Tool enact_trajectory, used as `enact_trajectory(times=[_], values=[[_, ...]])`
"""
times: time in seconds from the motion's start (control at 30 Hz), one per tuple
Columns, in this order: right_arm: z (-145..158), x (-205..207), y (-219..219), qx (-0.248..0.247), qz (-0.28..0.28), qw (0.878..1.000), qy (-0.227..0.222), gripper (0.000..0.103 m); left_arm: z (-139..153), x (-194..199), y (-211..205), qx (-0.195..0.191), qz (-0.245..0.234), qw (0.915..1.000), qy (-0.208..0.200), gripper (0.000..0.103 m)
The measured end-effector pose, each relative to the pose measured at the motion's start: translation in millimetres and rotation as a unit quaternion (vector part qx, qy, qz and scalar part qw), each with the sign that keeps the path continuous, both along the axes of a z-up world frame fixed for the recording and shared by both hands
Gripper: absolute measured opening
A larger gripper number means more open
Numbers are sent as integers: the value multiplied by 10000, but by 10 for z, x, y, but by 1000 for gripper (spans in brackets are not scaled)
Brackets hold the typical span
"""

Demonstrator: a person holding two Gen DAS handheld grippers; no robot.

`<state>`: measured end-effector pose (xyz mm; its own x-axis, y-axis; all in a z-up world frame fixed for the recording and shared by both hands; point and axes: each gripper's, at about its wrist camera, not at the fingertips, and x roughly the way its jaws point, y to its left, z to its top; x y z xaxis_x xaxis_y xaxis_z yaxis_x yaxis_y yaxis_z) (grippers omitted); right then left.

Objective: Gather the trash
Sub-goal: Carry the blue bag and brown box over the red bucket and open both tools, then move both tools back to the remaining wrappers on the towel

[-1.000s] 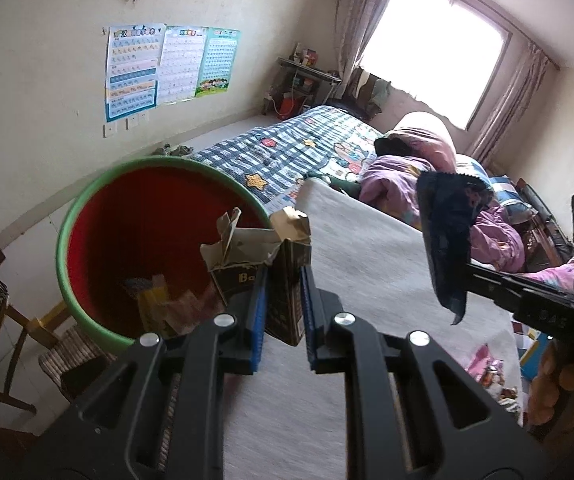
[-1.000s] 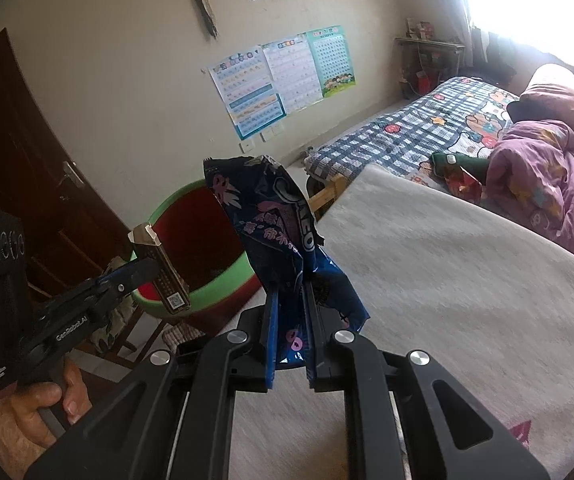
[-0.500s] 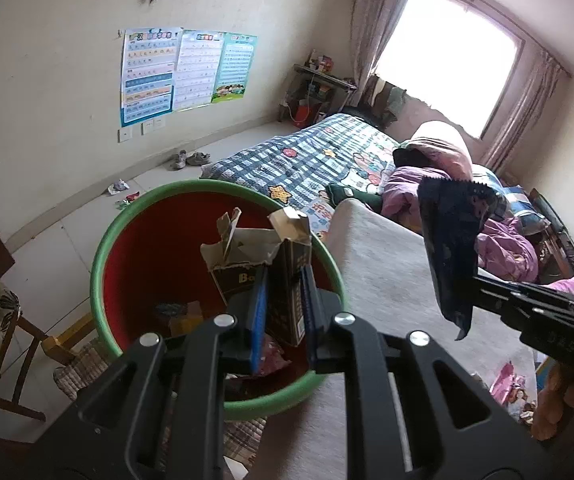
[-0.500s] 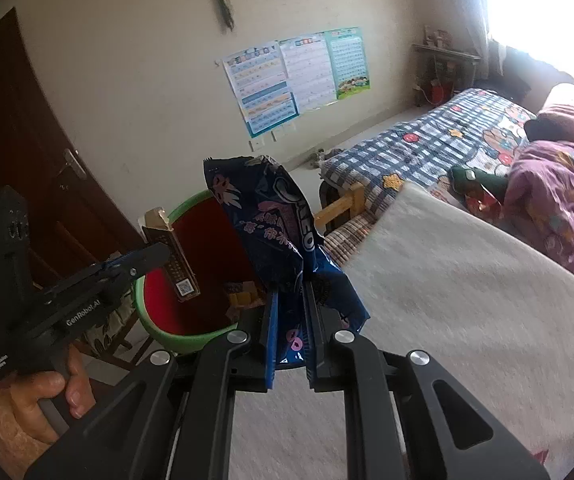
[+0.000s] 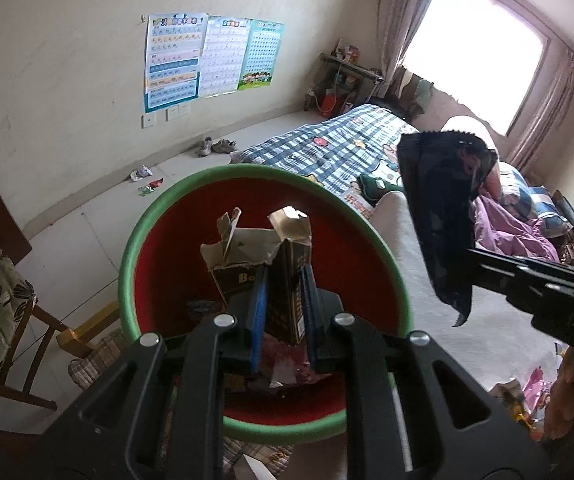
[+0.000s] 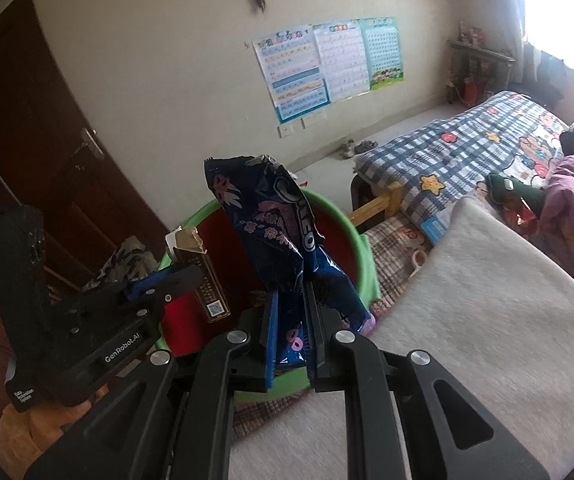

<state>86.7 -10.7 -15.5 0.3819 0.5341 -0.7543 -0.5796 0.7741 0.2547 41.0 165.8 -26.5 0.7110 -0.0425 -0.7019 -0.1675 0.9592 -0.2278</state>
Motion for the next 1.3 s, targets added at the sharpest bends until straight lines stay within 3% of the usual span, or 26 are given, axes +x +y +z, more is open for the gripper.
enact_trajectory(times=[0.3,0.37,0.43,0.5,0.73,1.0,1.3], values=[[-206,129,161,-29,33,9996,263,14,-159,109,56,56,43,9997,223,16],[-245,158,164,20,7,9994,342,21,-178,134,63,72,54,9996,253,17],[-267,181,169,39,1,9993,365,29,-180,150,49,118,80,9995,288,28],[-273,186,180,79,-4,9993,369,48,-166,150,36,148,153,9994,260,54],[-115,93,-11,168,-87,9996,226,51,-92,64,-39,260,250,9990,251,59],[277,-244,-878,270,-624,9974,-220,53,127,-156,-629,381,-148,9991,63,67],[252,-874,-2133,75,-1473,9887,-266,57,203,-726,-1592,260,-796,9965,78,74]])
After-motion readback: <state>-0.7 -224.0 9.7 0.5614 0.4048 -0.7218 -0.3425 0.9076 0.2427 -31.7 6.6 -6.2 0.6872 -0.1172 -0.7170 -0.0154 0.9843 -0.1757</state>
